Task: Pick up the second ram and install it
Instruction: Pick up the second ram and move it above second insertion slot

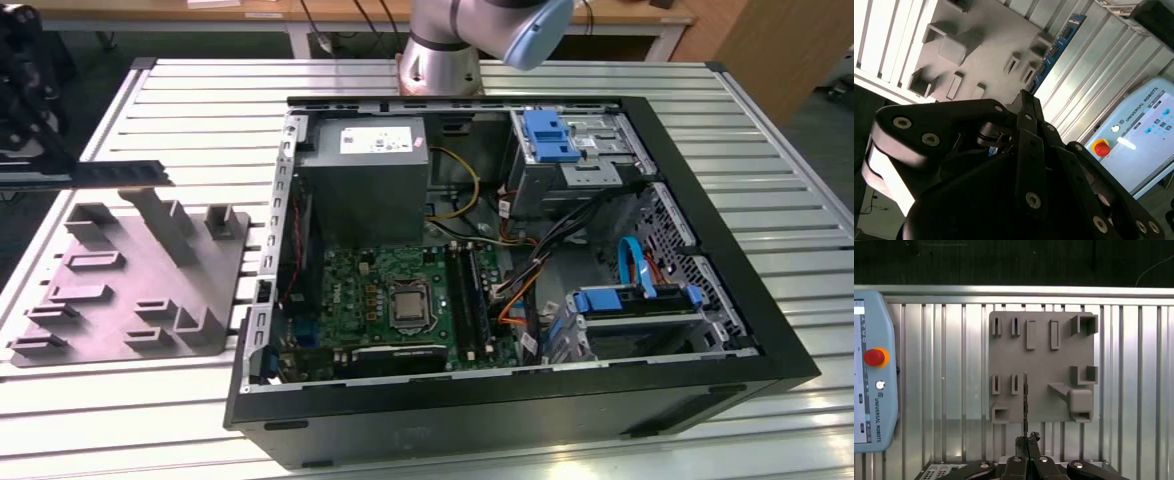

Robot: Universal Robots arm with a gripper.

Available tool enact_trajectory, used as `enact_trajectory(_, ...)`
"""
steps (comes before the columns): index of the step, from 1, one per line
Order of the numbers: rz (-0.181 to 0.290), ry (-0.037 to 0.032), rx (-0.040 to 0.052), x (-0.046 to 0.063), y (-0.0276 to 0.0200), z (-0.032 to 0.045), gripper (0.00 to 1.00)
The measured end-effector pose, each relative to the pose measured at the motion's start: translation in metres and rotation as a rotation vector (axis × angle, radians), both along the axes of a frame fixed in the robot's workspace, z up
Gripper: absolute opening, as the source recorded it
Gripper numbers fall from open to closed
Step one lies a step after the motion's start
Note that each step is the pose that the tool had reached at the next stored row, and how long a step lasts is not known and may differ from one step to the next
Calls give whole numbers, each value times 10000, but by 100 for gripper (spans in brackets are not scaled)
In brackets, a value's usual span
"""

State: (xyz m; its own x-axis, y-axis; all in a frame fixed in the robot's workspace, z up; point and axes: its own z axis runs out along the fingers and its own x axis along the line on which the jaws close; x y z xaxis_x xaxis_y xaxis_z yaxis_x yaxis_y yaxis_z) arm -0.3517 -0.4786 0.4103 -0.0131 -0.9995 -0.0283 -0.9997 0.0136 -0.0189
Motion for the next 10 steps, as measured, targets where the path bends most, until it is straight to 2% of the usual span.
enact_trajectory(10, 1, 35, -1, 451, -2, -1, 11)
